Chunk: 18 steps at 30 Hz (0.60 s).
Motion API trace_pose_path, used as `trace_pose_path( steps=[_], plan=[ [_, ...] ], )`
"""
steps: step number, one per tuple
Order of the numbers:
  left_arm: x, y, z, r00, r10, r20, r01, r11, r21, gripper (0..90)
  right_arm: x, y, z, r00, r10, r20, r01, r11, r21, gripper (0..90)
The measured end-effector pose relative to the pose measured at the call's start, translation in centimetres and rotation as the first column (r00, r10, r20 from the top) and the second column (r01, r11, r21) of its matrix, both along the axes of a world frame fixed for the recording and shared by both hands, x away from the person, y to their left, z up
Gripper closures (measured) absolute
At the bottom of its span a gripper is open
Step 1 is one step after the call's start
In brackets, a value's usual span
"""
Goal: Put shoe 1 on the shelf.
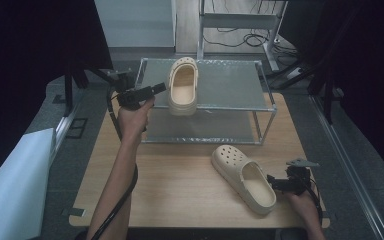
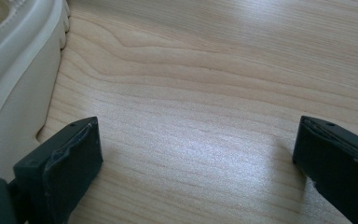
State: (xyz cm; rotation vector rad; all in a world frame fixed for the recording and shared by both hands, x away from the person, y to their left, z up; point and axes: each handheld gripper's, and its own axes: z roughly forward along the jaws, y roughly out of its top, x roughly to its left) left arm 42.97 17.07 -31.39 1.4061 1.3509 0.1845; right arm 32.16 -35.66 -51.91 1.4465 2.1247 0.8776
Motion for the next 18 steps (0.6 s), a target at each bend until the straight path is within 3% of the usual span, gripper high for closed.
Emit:
trace_pose_path(
  steps=[10, 18],
  plan=[
    [-3.6, 1.1, -1.3, 0.9989, -0.039, 0.026, 0.035, 0.9924, 0.118, 20.7, 0.0, 0.0, 0.0, 1.0, -0.003, -0.002, 0.003, 1.0, 0.001, 1.1],
    [-5.9, 2.2, -3.3, 0.9989, -0.04, 0.025, 0.035, 0.9854, 0.167, 14.4, 0.0, 0.0, 0.1, 1.0, -0.001, -0.006, 0.001, 1.0, 0.0, 1.2]
  ],
)
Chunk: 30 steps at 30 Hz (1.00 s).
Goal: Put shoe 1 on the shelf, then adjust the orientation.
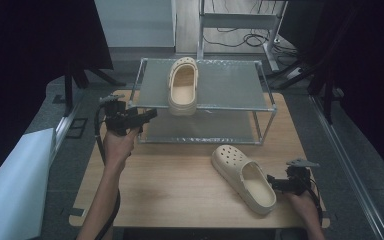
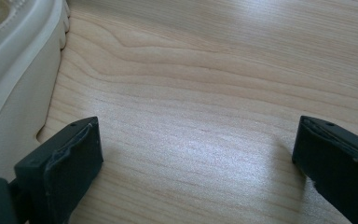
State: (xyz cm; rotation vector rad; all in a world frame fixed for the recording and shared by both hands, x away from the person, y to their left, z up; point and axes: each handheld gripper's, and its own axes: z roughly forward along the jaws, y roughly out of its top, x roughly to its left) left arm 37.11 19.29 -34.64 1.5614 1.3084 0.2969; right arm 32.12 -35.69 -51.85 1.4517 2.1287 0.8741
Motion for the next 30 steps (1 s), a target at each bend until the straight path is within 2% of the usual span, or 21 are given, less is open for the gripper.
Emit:
trace_pose_path(
  steps=[5, 12, 14, 15, 19, 20, 21, 23, 28, 30],
  plan=[
    [-1.2, 0.4, -1.4, 0.9999, 0.001, -0.014, -0.001, 0.9999, 0.012, 12.1, 0.0, 0.0, 0.0, 1.0, -0.003, 0.005, 0.003, 1.0, 0.002, 1.2],
    [-2.5, 0.5, -3.5, 0.9997, 0.0, -0.025, 0.001, 0.9977, 0.067, 1.7, 0.0, 0.0, 0.0, 1.0, 0.0, 0.008, 0.0, 1.0, 0.005, 1.2],
    [-3.2, 0.5, -4.6, 0.9998, 0.001, -0.021, 0.001, 0.9961, 0.089, 0.0, 0.0, 0.0, 0.0, 1.0, 0.002, 0.009, -0.003, 1.0, 0.007, 1.2],
    [-3.2, 0.5, -4.6, 0.9998, 0.001, -0.021, 0.001, 0.9961, 0.089, 0.0, 0.0, 0.0, 0.0, 1.0, 0.002, 0.009, -0.003, 1.0, 0.007, 1.2],
    [-4.1, 0.5, -6.3, 0.9997, 0.003, -0.026, 0.0, 0.9925, 0.122, 0.0, 0.0, -0.1, -0.1, 0.9999, 0.004, 0.011, -0.004, 1.0, 0.009, 1.2],
    [-4.5, 0.6, -7.2, 0.9997, 0.005, -0.023, -0.002, 0.9896, 0.144, 0.0, 0.0, -0.1, -0.1, 0.9999, 0.007, 0.01, -0.007, 1.0, 0.012, 1.2],
    [-4.5, 0.6, -7.2, 0.9997, 0.005, -0.023, -0.002, 0.9896, 0.144, 0.0, 0.0, -0.1, -0.1, 0.9999, 0.007, 0.01, -0.007, 1.0, 0.012, 1.2],
    [-5.0, 0.7, -8.1, 0.9998, 0.007, -0.02, -0.004, 0.9869, 0.162, 0.0, 0.0, -0.1, 0.0, 0.9999, 0.008, 0.01, -0.009, 1.0, 0.015, 0.9],
    [-5.9, 1.0, -10.3, 0.9995, 0.004, -0.03, 0.001, 0.9881, 0.154, 0.0, -0.1, -0.1, 0.0, 0.9999, 0.008, 0.01, -0.009, 1.0, 0.018, 0.9],
    [-6.3, 1.1, -11.1, 0.9992, 0.003, -0.039, 0.004, 0.9863, 0.165, 0.0, -0.2, -0.2, 0.0, 0.9999, 0.009, 0.007, -0.009, 1.0, 0.027, 0.7]
  ],
)
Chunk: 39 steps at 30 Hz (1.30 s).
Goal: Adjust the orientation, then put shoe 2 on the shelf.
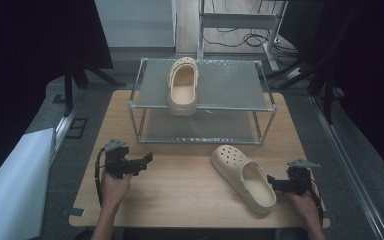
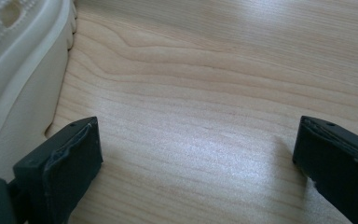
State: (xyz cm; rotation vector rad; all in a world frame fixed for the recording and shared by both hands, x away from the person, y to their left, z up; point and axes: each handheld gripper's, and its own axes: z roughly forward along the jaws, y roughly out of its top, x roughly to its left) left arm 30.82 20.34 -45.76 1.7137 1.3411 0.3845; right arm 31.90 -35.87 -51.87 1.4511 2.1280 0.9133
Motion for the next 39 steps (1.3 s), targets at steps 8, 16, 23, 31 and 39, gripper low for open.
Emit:
trace_pose_path(
  steps=[8, 16, 23, 31, 39],
  plan=[
    [-1.6, -0.1, -3.3, 0.9999, -0.011, -0.005, 0.011, 0.9985, 0.053, 0.0, -1.3, 0.4, 0.3, 0.9986, 0.044, -0.03, -0.043, 0.998, 0.043, 0.6],
    [-2.9, 0.0, -5.3, 0.9982, -0.02, -0.057, 0.028, 0.9887, 0.147, 0.0, -3.3, 3.8, 0.3, 0.9871, 0.154, -0.045, -0.155, 0.987, -0.038, 0.4],
    [-3.0, -0.4, -6.1, 0.9952, -0.017, -0.097, 0.037, 0.9771, 0.21, 0.0, -4.0, 4.8, 0.5, 0.984, 0.169, -0.058, -0.171, 0.984, -0.05, 2.7],
    [-2.8, -1.3, -6.5, 0.9905, 0.002, -0.137, 0.042, 0.9486, 0.314, 0.0, -4.6, 3.5, 2.1, 0.9938, 0.111, 0.003, -0.111, 0.992, 0.052, 12.8],
    [-2.8, -1.4, -6.5, 0.9903, 0.011, -0.139, 0.034, 0.9493, 0.313, 0.0, -5.2, 3.4, 3.4, 0.9962, 0.085, 0.019, -0.086, 0.986, 0.142, 13.3]
  ],
)
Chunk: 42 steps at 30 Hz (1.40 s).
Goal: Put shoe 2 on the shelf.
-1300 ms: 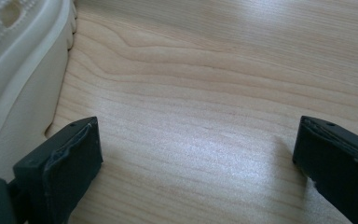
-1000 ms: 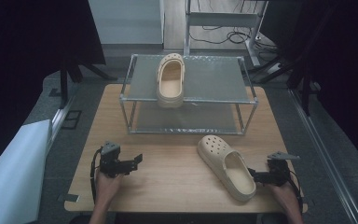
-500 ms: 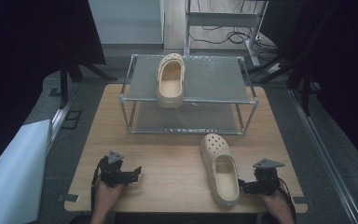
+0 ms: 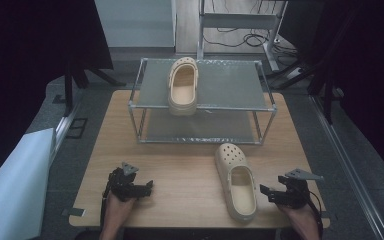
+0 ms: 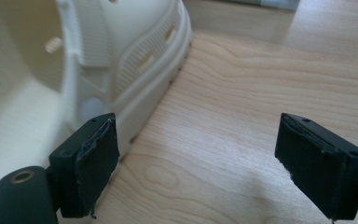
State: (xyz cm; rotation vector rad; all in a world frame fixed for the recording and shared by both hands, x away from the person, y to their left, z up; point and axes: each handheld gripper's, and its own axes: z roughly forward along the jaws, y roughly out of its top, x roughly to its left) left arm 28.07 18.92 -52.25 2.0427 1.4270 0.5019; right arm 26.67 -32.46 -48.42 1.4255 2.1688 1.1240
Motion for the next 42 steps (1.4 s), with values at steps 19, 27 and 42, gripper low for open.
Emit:
trace_pose_path(
  steps=[19, 27, 42],
  plan=[
    [0.0, -0.1, 0.0, 1.0, 0.008, -0.001, -0.008, 1.0, 0.0, 0.0, 0.9, 4.3, 1.9, 0.9997, -0.004, 0.022, 0.001, 0.994, 0.111, 22.9],
    [0.0, -0.1, 0.0, 1.0, 0.009, -0.001, -0.009, 1.0, 0.0, 0.0, 2.5, 5.9, 0.6, 0.9994, -0.031, -0.017, 0.033, 0.995, 0.098, 37.0],
    [0.0, -0.3, 0.0, 0.9999, 0.011, 0.0, -0.011, 0.9999, 0.001, 0.0, 2.8, 5.5, 0.7, 0.9905, -0.136, -0.022, 0.137, 0.988, 0.066, 73.4]
  ],
)
